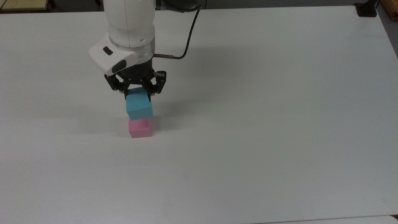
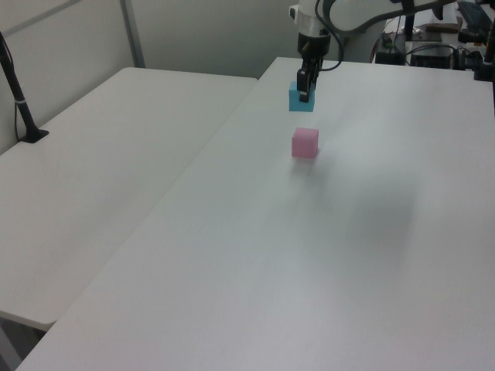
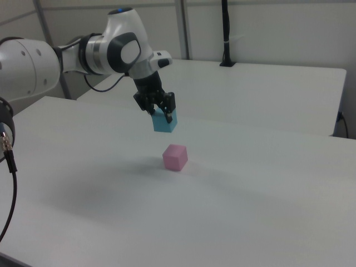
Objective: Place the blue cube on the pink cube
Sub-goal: 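Lower the light-blue cube onto the top of the pink cube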
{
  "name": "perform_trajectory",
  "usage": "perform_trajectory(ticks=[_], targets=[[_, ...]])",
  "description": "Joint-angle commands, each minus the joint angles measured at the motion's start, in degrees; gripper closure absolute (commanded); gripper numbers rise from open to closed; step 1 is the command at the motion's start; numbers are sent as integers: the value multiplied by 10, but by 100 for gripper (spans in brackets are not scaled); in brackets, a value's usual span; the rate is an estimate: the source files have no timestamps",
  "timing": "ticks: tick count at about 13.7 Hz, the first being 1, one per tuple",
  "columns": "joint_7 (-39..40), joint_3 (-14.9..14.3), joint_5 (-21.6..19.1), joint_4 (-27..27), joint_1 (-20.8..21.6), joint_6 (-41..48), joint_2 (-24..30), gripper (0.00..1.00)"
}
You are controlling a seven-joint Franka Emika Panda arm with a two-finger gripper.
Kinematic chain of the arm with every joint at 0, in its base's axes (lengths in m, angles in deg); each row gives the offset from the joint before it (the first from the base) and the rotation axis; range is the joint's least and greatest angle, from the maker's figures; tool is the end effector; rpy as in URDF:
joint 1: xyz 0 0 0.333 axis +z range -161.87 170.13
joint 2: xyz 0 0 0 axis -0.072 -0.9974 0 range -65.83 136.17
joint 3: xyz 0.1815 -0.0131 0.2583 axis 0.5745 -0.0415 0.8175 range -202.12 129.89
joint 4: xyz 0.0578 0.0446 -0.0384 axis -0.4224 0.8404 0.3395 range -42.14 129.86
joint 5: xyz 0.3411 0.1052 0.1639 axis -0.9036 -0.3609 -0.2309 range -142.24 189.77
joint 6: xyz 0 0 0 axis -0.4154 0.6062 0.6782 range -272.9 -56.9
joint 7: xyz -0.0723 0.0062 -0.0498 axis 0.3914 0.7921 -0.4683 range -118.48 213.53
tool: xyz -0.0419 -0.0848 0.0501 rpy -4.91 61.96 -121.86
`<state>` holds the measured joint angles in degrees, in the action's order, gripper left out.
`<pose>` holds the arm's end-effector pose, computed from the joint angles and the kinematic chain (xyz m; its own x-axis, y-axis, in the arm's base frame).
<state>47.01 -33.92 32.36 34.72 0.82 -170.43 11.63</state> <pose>0.6962 -0.0277 0.4813 0.9899 0.0239 0.1395 0.0058 -0.9917 0.1282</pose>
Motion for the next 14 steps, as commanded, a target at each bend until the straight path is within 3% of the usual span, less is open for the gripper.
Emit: perform_trajectory(ticks=[1,14], targets=[[8,-4,24,26,1,-27,1,49],[-21,-4,66,73,1,-93,-29,49]])
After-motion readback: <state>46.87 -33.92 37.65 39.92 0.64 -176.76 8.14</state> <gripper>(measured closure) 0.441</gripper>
